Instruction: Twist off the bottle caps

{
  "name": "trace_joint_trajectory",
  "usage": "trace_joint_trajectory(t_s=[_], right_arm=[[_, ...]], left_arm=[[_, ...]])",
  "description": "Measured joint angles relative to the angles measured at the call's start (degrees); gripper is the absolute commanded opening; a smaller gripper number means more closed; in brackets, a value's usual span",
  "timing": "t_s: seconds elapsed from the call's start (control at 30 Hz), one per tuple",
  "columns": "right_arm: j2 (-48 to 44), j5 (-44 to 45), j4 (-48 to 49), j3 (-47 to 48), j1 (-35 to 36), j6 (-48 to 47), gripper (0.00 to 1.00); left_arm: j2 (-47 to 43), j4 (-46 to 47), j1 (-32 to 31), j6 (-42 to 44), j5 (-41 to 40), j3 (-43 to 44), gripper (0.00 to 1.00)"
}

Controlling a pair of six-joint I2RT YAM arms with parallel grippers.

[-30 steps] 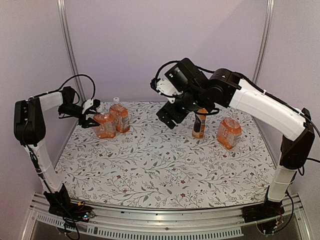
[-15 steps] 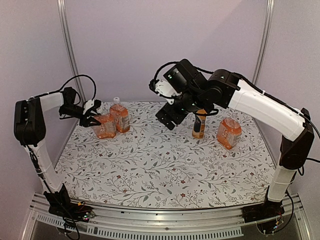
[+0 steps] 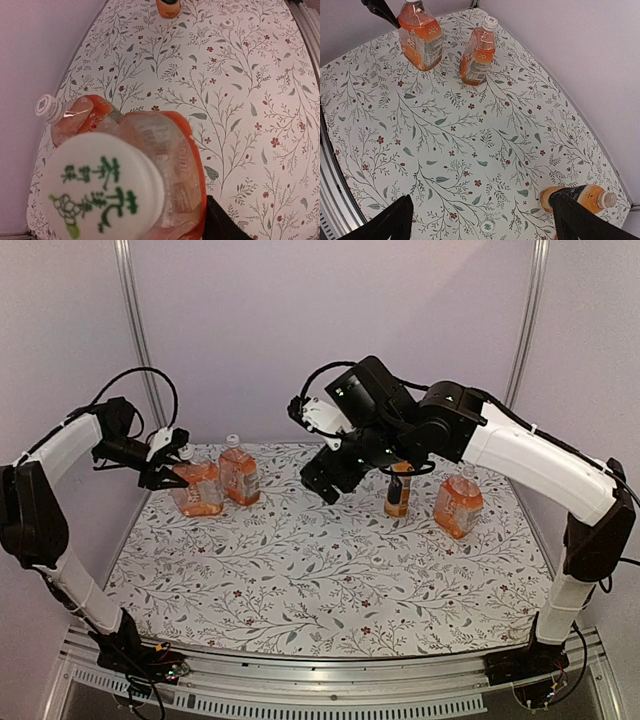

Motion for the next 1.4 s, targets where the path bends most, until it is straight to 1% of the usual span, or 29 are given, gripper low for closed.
trace_joint_trajectory(t_s=[0.1,0.13,0.23,0.33,0.47,0.6,0.73,0.97,1.1,1.27,1.4], right_arm=[[-1.46,-1.97,3.48,-1.16,1.11,0.63,0.96],[-1.9,-2.54,4.98,-1.4,1.6,0.9,0.95],[-2.49,-3.89,9.86,-1.81,3.23,1.7,0.93],[-2.58,-5.18,16.46,-2.97,5.33,1.84,0.89],[-2.56,-8.59,24.48,-4.15,7.3,2.82,0.83],[-2.49,-11.67,31.43,-4.17,7.89,4.57,0.79],[-1.05,-14.21,35.21,-3.21,7.85,6.64,0.75],[2.89,-19.52,36.3,-1.77,7.8,8.74,0.62],[4.33,-20.81,36.33,-1.27,7.8,9.35,0.51],[5.2,-20.24,36.39,-0.55,7.74,9.92,0.41],[5.22,-19.74,36.54,-0.5,7.76,9.94,0.43]], left_arm=[[-7.08,-3.45,-2.73,-1.05,-0.94,-1.44,0.49],[-9.92,-4.76,-4.79,-2.23,-1.4,-1.81,0.49],[-14.69,-8.39,-10.64,-6.56,-1.53,-0.57,0.48],[-15.78,-11.76,-15.37,-11.78,-1.46,3.65,0.48],[-16.79,-13.29,-21.38,-18.6,-3.72,7.58,0.49],[-18.99,-14.03,-28.94,-24.35,-7.61,9.01,0.49],[-20.98,-14.12,-33.48,-28.57,-11.23,9.07,0.48],[-22.08,-14.03,-38.25,-32.92,-14.82,9.07,0.48],[-22.1,-13.68,-39.12,-34.27,-15.43,9.07,0.48],[-22.27,-13.88,-39.3,-35.12,-16.37,9.07,0.48],[-22.6,-13.99,-39.45,-35.41,-16.44,9.07,0.48]])
